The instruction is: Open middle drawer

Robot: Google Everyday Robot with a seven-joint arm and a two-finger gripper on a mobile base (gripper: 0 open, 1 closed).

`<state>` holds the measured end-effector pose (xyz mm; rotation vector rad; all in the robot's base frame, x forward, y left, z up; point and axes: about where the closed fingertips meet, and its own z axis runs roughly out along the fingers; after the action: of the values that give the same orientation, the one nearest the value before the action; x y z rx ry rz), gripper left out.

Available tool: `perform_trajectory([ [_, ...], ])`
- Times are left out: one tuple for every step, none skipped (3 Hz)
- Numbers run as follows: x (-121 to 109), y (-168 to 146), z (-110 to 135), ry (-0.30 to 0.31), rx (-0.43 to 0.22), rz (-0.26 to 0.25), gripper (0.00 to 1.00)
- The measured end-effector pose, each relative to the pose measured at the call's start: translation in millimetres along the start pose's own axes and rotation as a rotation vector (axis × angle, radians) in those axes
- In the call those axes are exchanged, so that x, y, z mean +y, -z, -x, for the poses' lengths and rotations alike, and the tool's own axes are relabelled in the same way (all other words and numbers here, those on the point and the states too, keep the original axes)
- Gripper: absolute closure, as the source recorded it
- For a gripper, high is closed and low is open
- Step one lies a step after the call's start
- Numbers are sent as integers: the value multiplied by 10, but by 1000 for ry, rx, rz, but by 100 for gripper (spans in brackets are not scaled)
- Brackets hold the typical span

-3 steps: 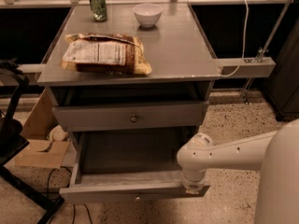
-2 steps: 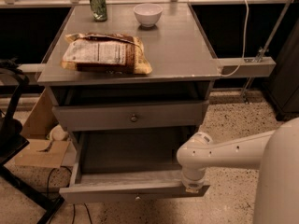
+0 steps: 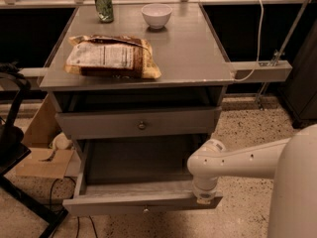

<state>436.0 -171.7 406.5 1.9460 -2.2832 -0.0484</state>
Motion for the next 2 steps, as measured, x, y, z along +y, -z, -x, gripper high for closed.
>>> perform_trajectory([
  [0,0,0,0,0,0,61],
  [0,0,0,0,0,0,37],
])
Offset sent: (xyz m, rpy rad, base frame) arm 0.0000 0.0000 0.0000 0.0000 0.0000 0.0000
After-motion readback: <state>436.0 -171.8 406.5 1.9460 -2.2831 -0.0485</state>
